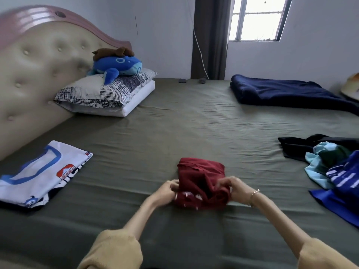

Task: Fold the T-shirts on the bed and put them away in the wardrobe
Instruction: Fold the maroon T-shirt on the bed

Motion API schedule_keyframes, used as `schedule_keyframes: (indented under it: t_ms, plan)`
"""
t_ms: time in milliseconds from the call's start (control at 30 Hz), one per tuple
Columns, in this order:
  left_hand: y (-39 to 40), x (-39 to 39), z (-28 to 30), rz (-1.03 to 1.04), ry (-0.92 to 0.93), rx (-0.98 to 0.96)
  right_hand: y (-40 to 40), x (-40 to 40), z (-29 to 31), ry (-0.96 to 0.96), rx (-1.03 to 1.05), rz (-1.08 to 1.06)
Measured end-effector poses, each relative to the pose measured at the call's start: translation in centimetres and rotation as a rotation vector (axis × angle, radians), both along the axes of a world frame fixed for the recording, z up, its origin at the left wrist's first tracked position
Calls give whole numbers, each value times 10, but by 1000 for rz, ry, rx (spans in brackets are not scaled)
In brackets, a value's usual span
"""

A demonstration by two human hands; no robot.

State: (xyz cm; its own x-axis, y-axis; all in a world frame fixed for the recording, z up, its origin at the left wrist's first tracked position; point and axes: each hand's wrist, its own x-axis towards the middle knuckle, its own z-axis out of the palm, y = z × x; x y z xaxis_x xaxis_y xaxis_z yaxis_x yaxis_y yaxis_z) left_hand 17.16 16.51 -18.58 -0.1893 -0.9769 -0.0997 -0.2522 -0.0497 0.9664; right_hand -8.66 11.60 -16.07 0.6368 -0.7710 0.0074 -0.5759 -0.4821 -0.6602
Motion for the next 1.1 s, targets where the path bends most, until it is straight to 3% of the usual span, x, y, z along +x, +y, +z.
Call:
schedule_keyframes:
  t_ms: [67,167,233,300,400,467,700,867,967,1100]
  plan:
    - [8,5,-10,-15,-129,43,14,-8,-7,76,154,81]
    - [3,11,-9,93,-209,73,22,-16,-8,-87,318,46]
    - [1,7,-4,231,-175,194,20,-17,-12,-238,311,-219]
    - [1,-4,4,315,-70,370,16,-15,-18,-265,262,-551]
    - [-2,-18,6,298,-76,475,19,-6,-27,-409,614,-784]
    - [-1,-27,5,271,-77,432,21,1,-24,-451,758,-788]
    - [3,-24,-2,172,-133,492,13,19,-17,-426,752,-802]
    - [11,-13,-8,222,73,506,21,37,-18,-573,954,-720]
    - [28,8,1,152,185,555,28,49,-20,-695,1038,-700]
    - [55,56,17,36,344,545,31,87,-15,-696,1120,-686]
